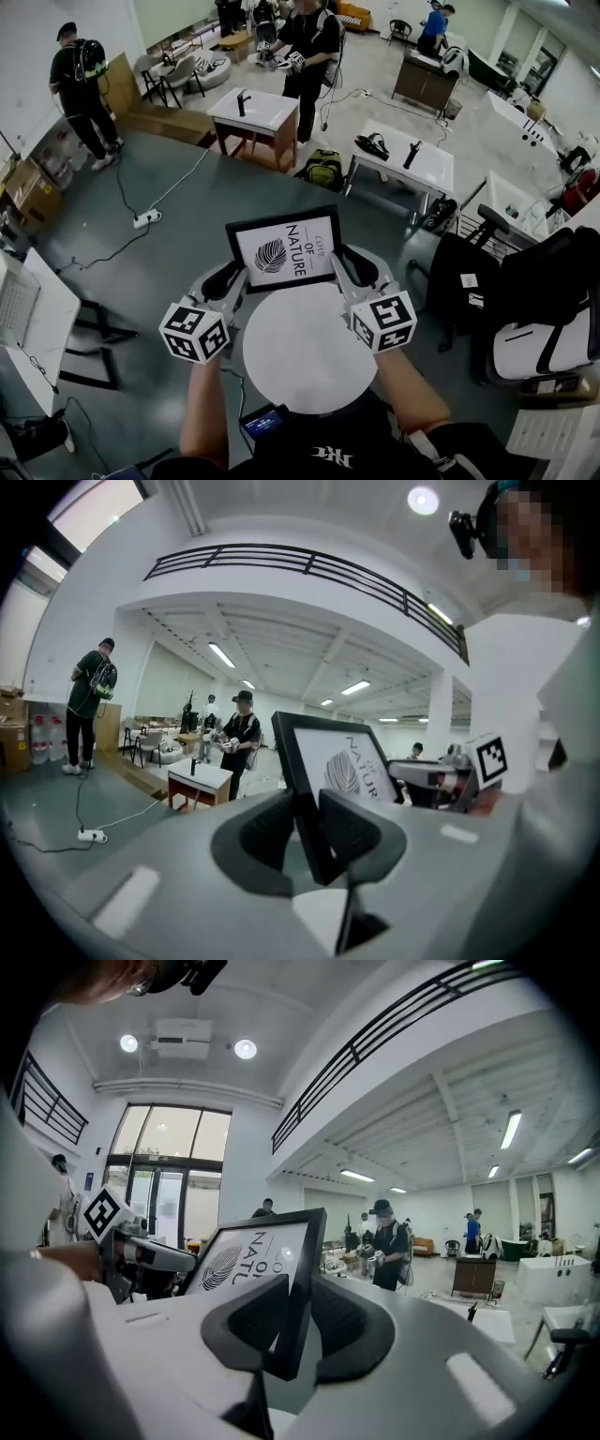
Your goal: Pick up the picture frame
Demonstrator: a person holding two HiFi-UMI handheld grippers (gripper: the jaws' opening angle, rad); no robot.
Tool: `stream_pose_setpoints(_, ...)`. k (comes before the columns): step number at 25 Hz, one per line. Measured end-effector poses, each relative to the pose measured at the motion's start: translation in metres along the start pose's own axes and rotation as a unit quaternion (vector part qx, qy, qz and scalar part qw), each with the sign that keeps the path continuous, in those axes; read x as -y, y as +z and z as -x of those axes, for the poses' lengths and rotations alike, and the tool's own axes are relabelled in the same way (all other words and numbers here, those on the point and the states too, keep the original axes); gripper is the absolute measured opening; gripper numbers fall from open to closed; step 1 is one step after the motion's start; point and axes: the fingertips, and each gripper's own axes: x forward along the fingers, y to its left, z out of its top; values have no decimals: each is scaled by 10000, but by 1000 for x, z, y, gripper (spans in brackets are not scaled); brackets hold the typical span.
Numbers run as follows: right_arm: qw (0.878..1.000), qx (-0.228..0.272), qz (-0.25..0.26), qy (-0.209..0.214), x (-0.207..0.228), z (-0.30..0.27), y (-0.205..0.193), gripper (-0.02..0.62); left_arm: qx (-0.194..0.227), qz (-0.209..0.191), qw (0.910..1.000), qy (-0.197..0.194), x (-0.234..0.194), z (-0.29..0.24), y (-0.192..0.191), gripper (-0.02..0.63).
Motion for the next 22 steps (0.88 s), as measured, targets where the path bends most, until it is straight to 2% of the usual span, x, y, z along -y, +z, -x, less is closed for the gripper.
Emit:
stream_pose_setpoints(7,9978,573,171,-289,-16,47,65,74,451,-259,9984,-198,28,34,57,84)
stream_pose_setpoints(15,9917,1205,319,-303,-19,125,120,74,1018,-719,9919,-244,97,77,114,81)
stream_pose_setpoints(22,9856,1654,232,-264,13,215,134,72,1334,-1103,9848,-150,193,93,135,78)
